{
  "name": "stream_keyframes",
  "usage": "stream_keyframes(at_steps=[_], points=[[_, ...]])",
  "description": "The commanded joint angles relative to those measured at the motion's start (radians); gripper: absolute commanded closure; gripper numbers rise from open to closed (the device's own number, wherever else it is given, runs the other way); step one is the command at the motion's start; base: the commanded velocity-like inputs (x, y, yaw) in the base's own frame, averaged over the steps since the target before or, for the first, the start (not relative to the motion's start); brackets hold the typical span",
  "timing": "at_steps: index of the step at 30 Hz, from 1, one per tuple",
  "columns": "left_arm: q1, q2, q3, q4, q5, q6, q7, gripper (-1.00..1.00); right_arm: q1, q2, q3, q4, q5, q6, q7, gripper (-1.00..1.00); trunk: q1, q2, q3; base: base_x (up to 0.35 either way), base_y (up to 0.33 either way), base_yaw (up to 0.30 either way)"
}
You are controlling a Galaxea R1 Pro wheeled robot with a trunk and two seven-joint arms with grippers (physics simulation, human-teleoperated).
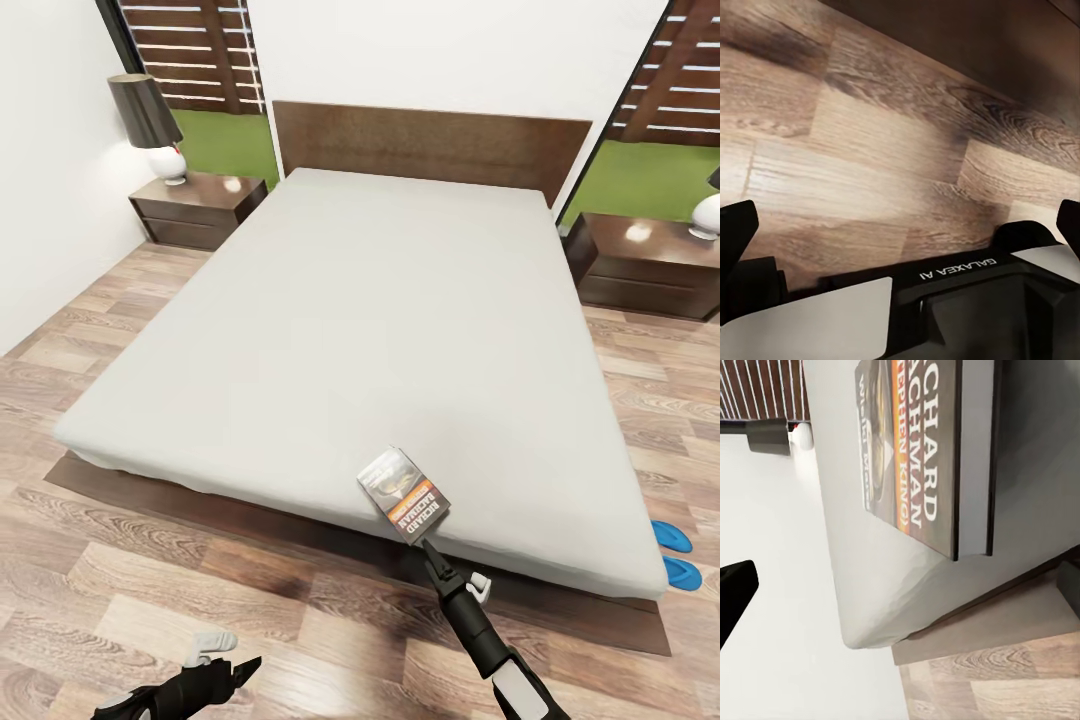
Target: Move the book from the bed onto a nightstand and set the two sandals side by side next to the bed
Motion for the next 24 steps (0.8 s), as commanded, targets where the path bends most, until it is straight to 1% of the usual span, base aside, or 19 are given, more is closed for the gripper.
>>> stream_keyframes(at_steps=[1, 5, 11, 20, 24], points=[[0.0, 0.001, 0.0, -0.001, 0.01, 0.01, -0.003, -1.0, 0.0, 0.0, -0.002, 0.0, -0.007, 0.011, 0.004, -1.0, 0.0, 0.0, -0.001, 0.0, 0.015, 0.0], [0.0, 0.001, 0.0, -0.001, 0.01, 0.01, -0.003, -1.0, 0.0, 0.0, -0.002, 0.0, -0.007, 0.01, 0.004, -1.0, 0.0, 0.0, -0.001, 0.0, 0.011, 0.0], [0.0, 0.0, 0.0, 0.0, 0.01, 0.009, -0.002, -1.0, 0.0, 0.0, -0.002, -0.001, -0.007, 0.01, 0.004, -1.0, 0.0, 0.0, -0.001, 0.03, 0.082, 0.0], [0.0, 0.0, 0.0, 0.001, 0.011, 0.009, -0.002, -1.0, 0.0, 0.0, -0.002, -0.001, -0.007, 0.011, 0.004, -1.0, 0.0, 0.0, -0.001, 0.004, 0.008, 0.0], [0.0, 0.0, 0.0, 0.001, 0.011, 0.008, -0.002, -1.0, 0.0, 0.0, -0.002, -0.001, -0.007, 0.011, 0.004, -1.0, 0.0, 0.0, -0.001, 0.115, 0.0, 0.0]])
